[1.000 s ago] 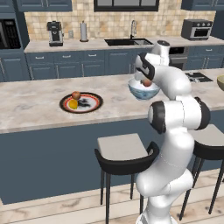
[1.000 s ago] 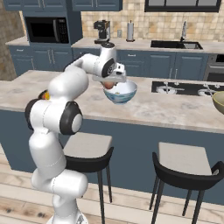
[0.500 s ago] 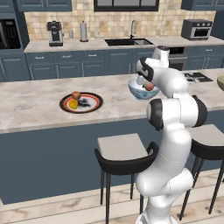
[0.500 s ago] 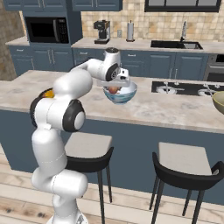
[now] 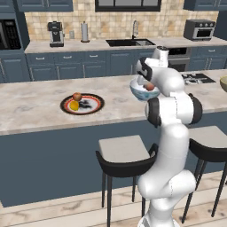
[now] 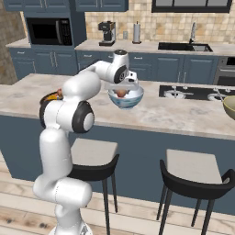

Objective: Take the fruits from the plate on the dining counter and place two fruits in each bowl.

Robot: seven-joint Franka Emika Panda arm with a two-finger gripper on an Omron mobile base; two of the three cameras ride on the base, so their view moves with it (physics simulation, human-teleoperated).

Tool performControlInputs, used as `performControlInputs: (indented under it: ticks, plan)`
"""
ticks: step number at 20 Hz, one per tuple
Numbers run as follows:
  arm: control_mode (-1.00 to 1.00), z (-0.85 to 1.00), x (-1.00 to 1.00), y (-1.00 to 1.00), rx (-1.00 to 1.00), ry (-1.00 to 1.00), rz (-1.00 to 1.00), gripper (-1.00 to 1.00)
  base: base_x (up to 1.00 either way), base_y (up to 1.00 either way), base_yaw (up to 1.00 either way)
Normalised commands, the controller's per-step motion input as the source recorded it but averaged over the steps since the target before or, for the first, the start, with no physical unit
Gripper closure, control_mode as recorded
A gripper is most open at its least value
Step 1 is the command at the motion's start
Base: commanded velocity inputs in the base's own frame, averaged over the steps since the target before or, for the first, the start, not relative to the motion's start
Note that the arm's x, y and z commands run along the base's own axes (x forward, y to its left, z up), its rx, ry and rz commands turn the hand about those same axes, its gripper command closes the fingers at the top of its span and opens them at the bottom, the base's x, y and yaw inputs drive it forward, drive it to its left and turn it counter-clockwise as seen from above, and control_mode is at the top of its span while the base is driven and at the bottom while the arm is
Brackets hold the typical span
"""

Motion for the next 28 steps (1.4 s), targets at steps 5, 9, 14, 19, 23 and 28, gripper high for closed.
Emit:
performControlInputs:
  ticks: [5, 9, 14, 19, 23, 28]
  plan:
    - [-1.0, -0.39, 0.04, -0.01, 0.0, 0.04, 0.0, 1.0, 0.0, 0.0, 0.0]
    - [-1.0, -0.24, 0.0, 0.0, 0.0, 0.0, 0.0, -1.0, 0.0, 0.0, 0.0]
    - [-1.0, -0.01, 0.0, 0.0, 0.0, 0.0, 0.0, -1.0, 0.0, 0.0, 0.0]
    - [-1.0, 0.0, 0.0, 0.0, 0.0, 0.0, 0.0, -1.0, 0.0, 0.0, 0.0]
    - [-1.0, 0.39, -0.11, 0.0, 0.0, 0.0, 0.0, -1.0, 0.0, 0.0, 0.0]
    - [-1.0, 0.62, -0.69, 0.19, 0.0, 0.0, 0.0, -1.0, 0.0, 0.0, 0.0]
